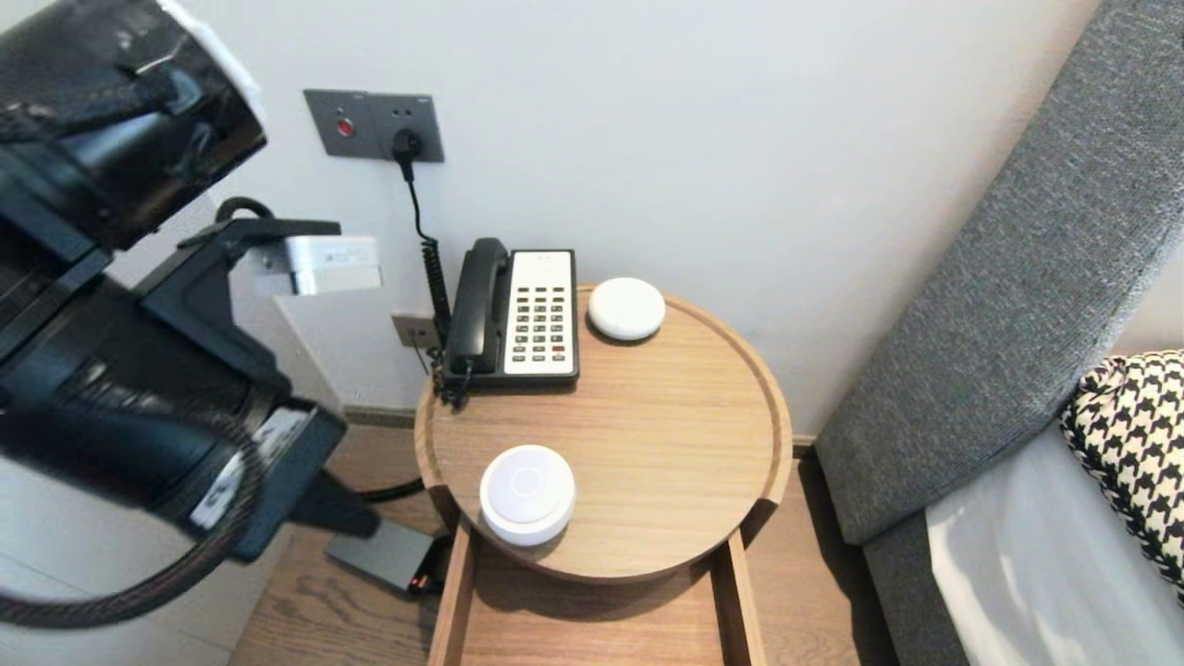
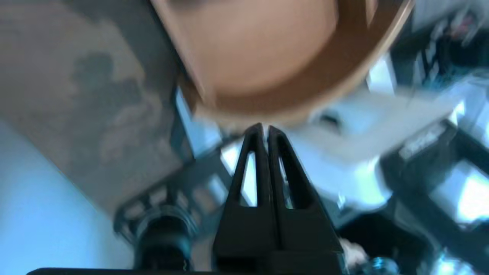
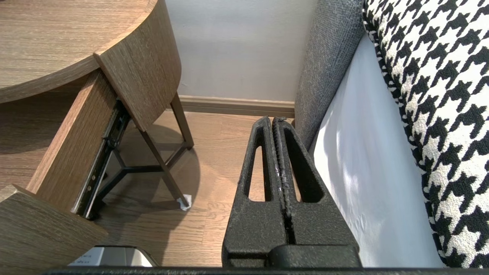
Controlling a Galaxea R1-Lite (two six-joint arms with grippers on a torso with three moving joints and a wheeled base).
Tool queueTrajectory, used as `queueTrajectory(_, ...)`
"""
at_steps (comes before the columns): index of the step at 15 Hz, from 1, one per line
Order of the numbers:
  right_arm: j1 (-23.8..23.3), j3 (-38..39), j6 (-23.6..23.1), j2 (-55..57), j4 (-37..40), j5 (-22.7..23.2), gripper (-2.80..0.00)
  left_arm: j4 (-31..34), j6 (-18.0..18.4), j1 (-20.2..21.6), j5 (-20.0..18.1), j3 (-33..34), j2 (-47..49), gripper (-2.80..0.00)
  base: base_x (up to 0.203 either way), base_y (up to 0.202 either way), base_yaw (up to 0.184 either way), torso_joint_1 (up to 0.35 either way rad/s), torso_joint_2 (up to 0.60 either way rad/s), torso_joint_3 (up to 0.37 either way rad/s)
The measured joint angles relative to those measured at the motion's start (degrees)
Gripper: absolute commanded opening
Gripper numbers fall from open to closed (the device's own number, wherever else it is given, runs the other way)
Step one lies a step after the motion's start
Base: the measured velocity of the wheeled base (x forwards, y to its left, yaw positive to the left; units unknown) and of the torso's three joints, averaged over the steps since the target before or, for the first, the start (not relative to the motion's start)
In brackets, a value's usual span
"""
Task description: Close the nightstand drawer
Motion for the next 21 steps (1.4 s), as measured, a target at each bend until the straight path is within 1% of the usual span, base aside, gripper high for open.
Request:
queueTrajectory(2, 0.0, 0.0, 0.0, 0.0, 0.0, 0.0, -2.8, -1.54, 0.02, -0.07, -1.8, 9.6, -4.31, -2.8, 0.0, 0.0, 0.0, 0.0, 0.0, 0.0)
queueTrajectory(4, 0.0, 0.0, -0.01, 0.0, 0.0, 0.0, -2.8, -5.7, 0.0, -0.56, -2.69, 19.62, -8.1, -2.8, 0.0, 0.0, 0.0, 0.0, 0.0, 0.0)
queueTrajectory(5, 0.0, 0.0, -0.02, 0.0, 0.0, 0.0, -2.8, -8.13, -0.04, -1.53, -3.13, 24.81, -9.96, -2.8, 0.0, 0.0, 0.0, 0.0, 0.0, 0.0)
queueTrajectory(7, 0.0, 0.0, 0.0, 0.0, 0.0, 0.0, -2.8, -12.53, -0.65, -5.22, -3.64, 33.35, -12.98, -2.8, 0.0, 0.0, 0.0, 0.0, 0.0, 0.0)
queueTrajectory(9, 0.0, 0.0, 0.0, 0.0, 0.0, 0.0, -2.8, -17.76, -2.34, -9.97, -3.69, 40.67, -14.59, -2.8, 0.0, 0.0, 0.0, 0.0, 0.0, 0.0)
queueTrajectory(10, 0.0, 0.0, 0.0, 0.0, 0.0, 0.0, -2.8, -20.62, -2.63, -12.04, -3.68, 43.73, -14.97, -2.8, 0.0, 0.0, 0.0, 0.0, 0.0, 0.0)
queueTrajectory(13, 0.0, 0.0, 0.0, 0.0, 0.0, 0.0, -2.8, -27.93, -2.96, -17.69, -3.34, 50.56, -14.62, -2.8, 0.0, 0.0, 0.0, 0.0, 0.0, 0.0)
queueTrajectory(15, 0.0, 0.0, 0.0, 0.0, 0.02, 0.0, -2.8, -32.13, -2.77, -19.75, -2.99, 53.56, -13.34, -2.8, 0.0, 0.0, 0.0, 0.0, 0.0, 0.0)
queueTrajectory(16, 0.0, 0.0, 0.0, 0.0, 0.0, 0.0, -2.8, -34.18, -2.68, -20.5, -2.14, 54.73, -12.57, -2.8, 0.0, 0.0, 0.0, 0.0, 0.0, 0.0)
queueTrajectory(18, 0.0, 0.0, 0.0, 0.0, 0.0, 0.0, -2.8, -38.55, -2.62, -22.39, 1.36, 56.92, -10.5, -2.8, 0.0, 0.0, 0.0, 0.0, 0.0, 0.0)
queueTrajectory(19, 0.0, 0.0, -0.02, 0.0, 0.0, 0.0, -2.8, -40.17, -2.63, -23.57, 2.39, 57.58, -9.59, -2.8, 0.0, 0.0, 0.0, 0.0, 0.0, 0.0)
queueTrajectory(21, 0.0, 0.0, 0.0, 0.0, 0.0, 0.0, -2.8, -41.56, -2.59, -25.22, 2.85, 57.9, -7.95, -2.8, 0.0, 0.0, 0.0, 0.0, 0.0, 0.0)
